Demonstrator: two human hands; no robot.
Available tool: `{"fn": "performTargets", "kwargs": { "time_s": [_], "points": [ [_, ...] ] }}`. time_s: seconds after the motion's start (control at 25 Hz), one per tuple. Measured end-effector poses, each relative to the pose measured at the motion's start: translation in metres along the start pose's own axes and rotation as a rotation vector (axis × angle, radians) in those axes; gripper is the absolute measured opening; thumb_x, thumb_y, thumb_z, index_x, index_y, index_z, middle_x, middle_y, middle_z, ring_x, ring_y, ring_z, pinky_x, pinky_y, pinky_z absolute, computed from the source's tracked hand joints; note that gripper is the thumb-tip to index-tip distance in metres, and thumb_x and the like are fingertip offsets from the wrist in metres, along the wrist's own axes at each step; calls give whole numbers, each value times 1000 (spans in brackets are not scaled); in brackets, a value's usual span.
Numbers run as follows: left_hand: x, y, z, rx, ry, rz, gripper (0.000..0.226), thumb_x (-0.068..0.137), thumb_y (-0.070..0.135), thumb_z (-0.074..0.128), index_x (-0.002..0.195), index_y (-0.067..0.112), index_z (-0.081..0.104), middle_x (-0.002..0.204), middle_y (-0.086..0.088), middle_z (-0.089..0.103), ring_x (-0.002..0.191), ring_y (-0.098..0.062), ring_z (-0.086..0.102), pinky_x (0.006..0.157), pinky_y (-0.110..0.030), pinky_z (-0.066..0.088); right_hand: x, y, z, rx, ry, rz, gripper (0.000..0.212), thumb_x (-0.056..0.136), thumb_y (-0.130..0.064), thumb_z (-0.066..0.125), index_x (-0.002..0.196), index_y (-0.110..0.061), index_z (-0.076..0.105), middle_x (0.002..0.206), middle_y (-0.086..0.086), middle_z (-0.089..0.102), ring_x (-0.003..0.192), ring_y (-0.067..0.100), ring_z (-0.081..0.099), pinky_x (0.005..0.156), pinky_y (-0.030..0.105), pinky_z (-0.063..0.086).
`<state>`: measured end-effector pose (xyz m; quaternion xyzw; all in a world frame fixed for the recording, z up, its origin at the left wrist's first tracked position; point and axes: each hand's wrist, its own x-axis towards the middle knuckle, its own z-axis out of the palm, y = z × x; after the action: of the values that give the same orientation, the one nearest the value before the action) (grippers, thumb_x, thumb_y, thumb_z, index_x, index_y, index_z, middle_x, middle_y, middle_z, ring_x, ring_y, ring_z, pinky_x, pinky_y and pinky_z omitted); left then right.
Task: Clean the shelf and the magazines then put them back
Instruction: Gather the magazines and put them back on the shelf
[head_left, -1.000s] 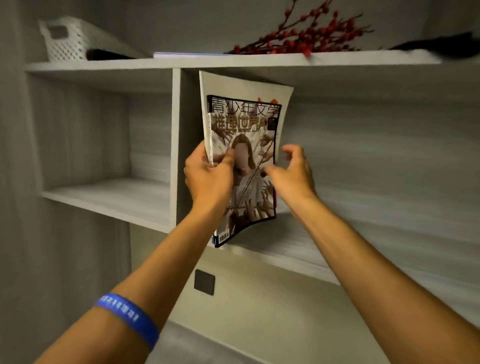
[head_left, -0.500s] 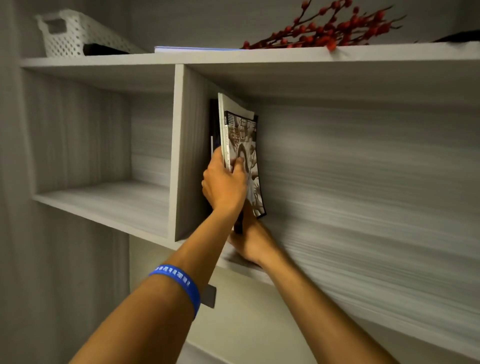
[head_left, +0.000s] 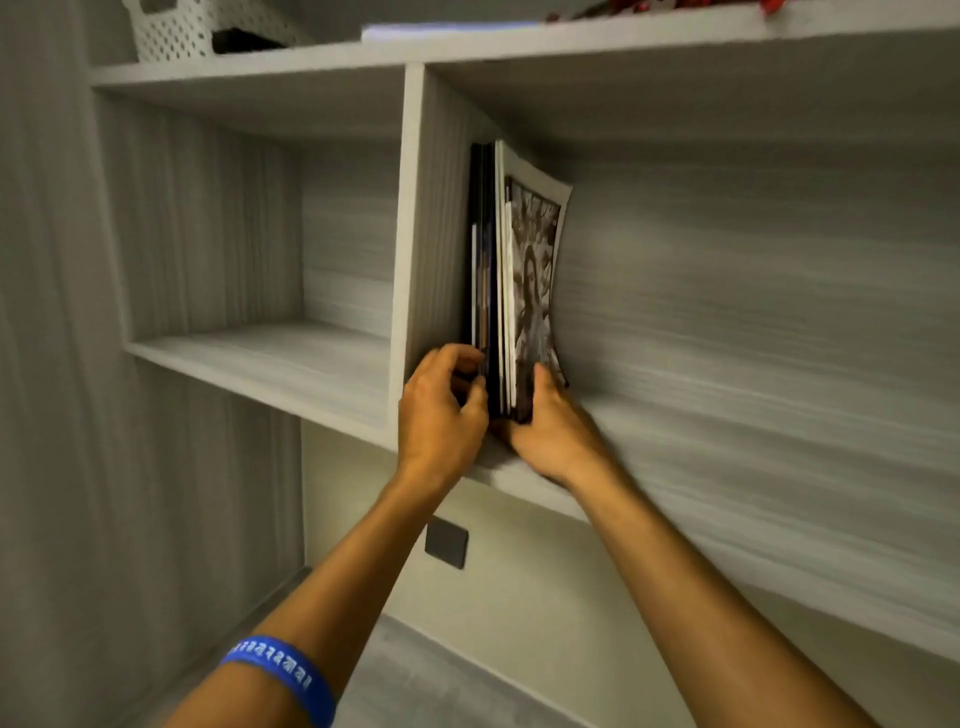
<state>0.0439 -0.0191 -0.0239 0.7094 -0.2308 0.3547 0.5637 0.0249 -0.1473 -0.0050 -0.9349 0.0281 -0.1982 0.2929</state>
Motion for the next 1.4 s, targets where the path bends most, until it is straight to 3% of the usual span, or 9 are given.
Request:
{"fn": "performTargets", "kwargs": {
  "time_s": [0.24, 0.4, 0.56, 0.76, 0.88, 1.04, 1.2, 1.32, 1.4],
  "points": [
    [-150, -37, -72, -30, 94, -94, 26, 89, 3, 55, 109, 19, 59, 112, 4, 58, 103, -10, 58, 83, -18, 50, -158, 7, 47, 308, 213, -417, 41, 96, -23, 56, 136, -20, 50, 147, -9, 42, 134, 1, 38, 108, 15, 33],
    [-315, -120, -119, 102, -103, -638, 35, 91, 8, 60, 107, 40, 56, 115, 9, 59, 102, -10, 59, 68, -16, 53, -276, 91, 178, 382, -241, 78, 36, 96, -26, 57, 128, -38, 46, 138, -20, 46, 122, -8, 47, 86, 5, 45],
    [-438, -184, -159, 577, -548, -956, 47, 84, 17, 69, 128, 25, 54, 134, -4, 54, 115, -26, 56, 93, -39, 51, -371, 150, 285, 136, -600, 350, 52, 95, -27, 57, 141, -37, 35, 146, -13, 43, 128, 9, 47, 96, 18, 46],
    [-519, -191, -168, 723, -883, -956, 49, 87, 33, 61, 134, 25, 47, 138, -1, 50, 126, -24, 49, 104, -38, 44, -420, 153, 343, 152, -796, 533, 84, 90, -29, 64, 151, -41, 7, 151, -8, 36, 127, 15, 49, 90, 24, 51],
    [-537, -182, -153, 613, -1127, -744, 46, 88, 34, 60, 132, 34, 50, 141, 10, 44, 129, -16, 41, 108, -30, 38, -430, 157, 360, 113, -719, 583, 79, 88, -30, 67, 149, -39, 17, 146, -7, 40, 123, 16, 51, 93, 26, 49],
    [-528, -186, -153, 346, -867, -837, 36, 86, 21, 65, 121, 30, 58, 128, 8, 57, 118, -11, 54, 101, -36, 48, -433, 192, 352, 162, -472, 860, 56, 85, -25, 71, 134, -33, 44, 128, -3, 58, 106, 19, 61, 86, 33, 54],
    [-510, -222, -182, 860, -562, -1068, 39, 89, 34, 60, 123, 16, 51, 122, -11, 58, 107, -30, 57, 88, -48, 52, -437, 242, 320, -124, -349, 1085, 76, 82, -26, 72, 146, -26, 30, 142, 11, 44, 118, 35, 52, 93, 52, 49],
    [-503, -238, -192, 921, -691, -1216, 58, 85, 55, 58, 129, 18, 47, 119, -10, 56, 107, -31, 55, 94, -49, 47, -440, 236, 320, -227, -400, 972, 79, 87, -34, 67, 151, -23, 21, 151, 10, 32, 131, 33, 41, 103, 50, 41],
    [-506, -239, -191, 898, -854, -1154, 71, 84, 58, 59, 143, 29, 32, 130, -9, 47, 119, -33, 47, 101, -50, 40, -434, 220, 337, 292, -428, 1147, 71, 87, -34, 70, 146, -28, 30, 140, 8, 48, 117, 26, 54, 93, 44, 48]
  ]
}}
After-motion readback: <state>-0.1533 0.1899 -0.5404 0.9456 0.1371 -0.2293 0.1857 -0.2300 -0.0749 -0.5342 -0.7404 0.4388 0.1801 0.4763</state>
